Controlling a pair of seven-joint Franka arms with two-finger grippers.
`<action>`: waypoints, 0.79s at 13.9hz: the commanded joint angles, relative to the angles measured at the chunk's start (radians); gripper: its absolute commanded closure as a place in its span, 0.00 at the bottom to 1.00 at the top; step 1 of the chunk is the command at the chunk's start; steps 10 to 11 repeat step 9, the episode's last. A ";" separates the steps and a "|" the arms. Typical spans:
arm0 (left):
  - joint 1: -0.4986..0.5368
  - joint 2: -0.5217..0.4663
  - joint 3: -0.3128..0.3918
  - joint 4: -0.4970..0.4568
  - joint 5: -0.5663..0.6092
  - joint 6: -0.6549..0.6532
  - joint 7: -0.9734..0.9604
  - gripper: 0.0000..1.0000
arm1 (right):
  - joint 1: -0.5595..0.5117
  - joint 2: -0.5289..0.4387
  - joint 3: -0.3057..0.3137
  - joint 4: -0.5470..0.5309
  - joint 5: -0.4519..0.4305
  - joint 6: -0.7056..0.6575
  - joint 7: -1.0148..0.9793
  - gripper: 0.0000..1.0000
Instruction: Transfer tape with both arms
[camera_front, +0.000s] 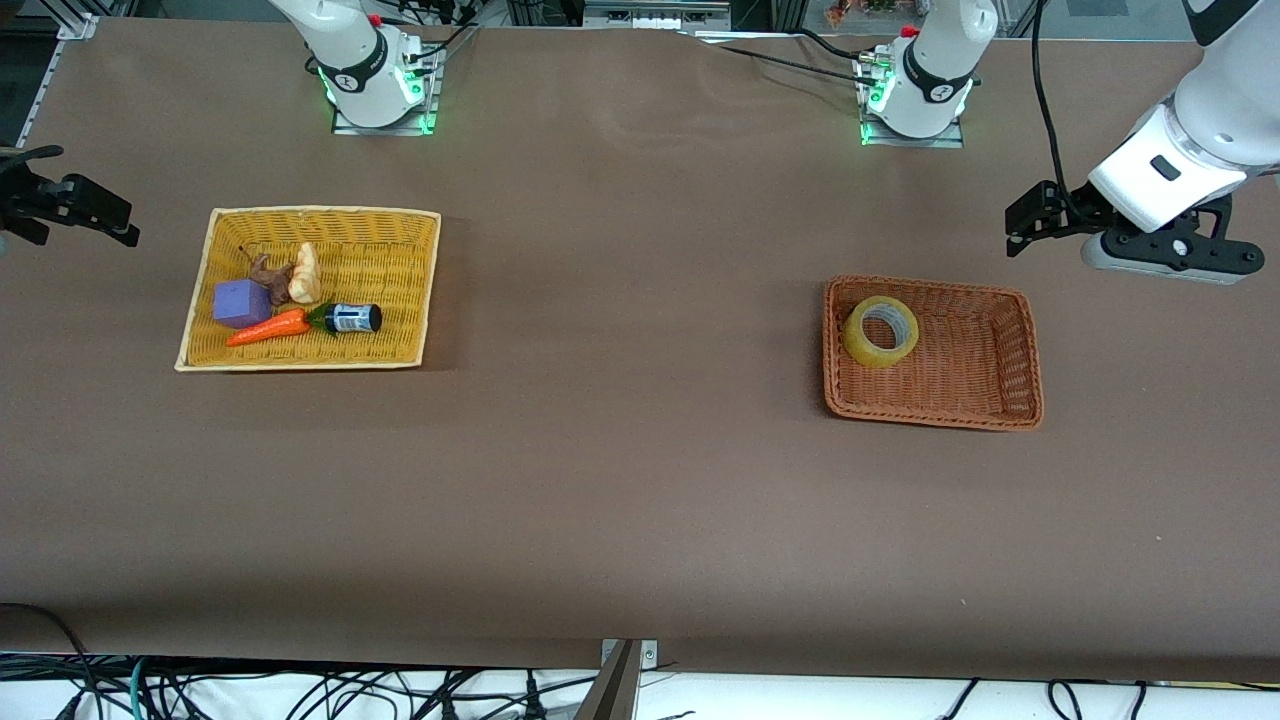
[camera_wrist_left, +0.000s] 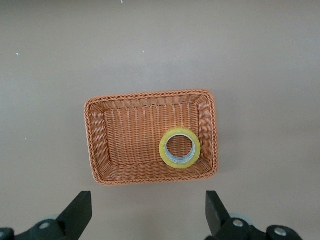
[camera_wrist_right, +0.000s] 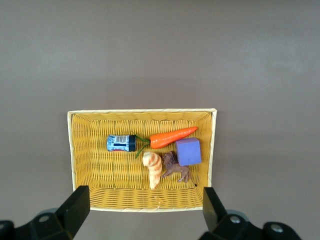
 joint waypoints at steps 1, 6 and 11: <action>-0.025 0.015 0.009 0.040 -0.009 -0.018 -0.014 0.00 | -0.007 0.013 0.003 0.021 0.018 -0.019 -0.016 0.00; -0.016 0.026 0.007 0.061 -0.008 -0.023 -0.015 0.00 | -0.007 0.014 0.003 0.023 0.018 -0.019 -0.011 0.00; -0.017 0.030 0.002 0.066 -0.006 -0.024 -0.015 0.00 | -0.007 0.014 0.003 0.023 0.018 -0.019 -0.008 0.00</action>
